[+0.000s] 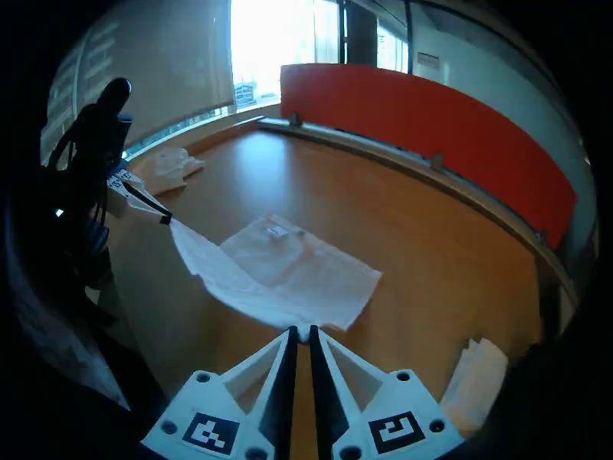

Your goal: Fold towel

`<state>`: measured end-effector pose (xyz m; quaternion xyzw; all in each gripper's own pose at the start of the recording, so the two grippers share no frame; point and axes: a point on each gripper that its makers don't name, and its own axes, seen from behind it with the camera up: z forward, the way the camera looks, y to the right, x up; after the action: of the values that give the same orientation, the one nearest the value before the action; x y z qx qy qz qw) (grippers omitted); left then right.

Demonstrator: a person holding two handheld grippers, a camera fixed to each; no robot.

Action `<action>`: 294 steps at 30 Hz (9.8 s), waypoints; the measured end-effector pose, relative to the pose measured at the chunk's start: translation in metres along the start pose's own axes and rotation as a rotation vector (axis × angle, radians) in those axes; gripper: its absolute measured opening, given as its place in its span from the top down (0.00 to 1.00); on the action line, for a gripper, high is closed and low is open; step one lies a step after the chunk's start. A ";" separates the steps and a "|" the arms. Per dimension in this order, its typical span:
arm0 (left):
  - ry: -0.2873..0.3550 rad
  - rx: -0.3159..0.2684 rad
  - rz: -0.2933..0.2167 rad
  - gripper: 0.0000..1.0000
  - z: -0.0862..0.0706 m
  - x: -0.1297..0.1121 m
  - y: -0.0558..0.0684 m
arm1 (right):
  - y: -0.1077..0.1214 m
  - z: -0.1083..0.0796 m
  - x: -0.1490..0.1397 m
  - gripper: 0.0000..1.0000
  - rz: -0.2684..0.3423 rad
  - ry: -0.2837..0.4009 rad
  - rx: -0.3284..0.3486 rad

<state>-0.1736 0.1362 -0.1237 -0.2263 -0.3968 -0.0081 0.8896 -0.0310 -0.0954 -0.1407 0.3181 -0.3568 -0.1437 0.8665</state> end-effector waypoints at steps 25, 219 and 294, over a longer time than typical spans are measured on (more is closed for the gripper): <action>0.053 0.054 -0.006 0.90 0.057 0.049 -0.040 | 0.050 0.064 0.015 0.88 0.001 -0.034 -0.052; 0.056 0.354 -0.225 0.08 0.012 -0.050 -0.121 | 0.028 0.109 0.084 0.95 -0.335 0.009 0.018; 0.098 0.460 -0.336 0.08 -0.061 -0.101 -0.158 | -0.057 0.184 0.006 0.31 -0.290 -0.197 0.166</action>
<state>-0.2307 -0.0468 -0.1684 0.0513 -0.3768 -0.0761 0.9217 -0.1590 -0.2237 -0.0745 0.4212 -0.4009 -0.2676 0.7683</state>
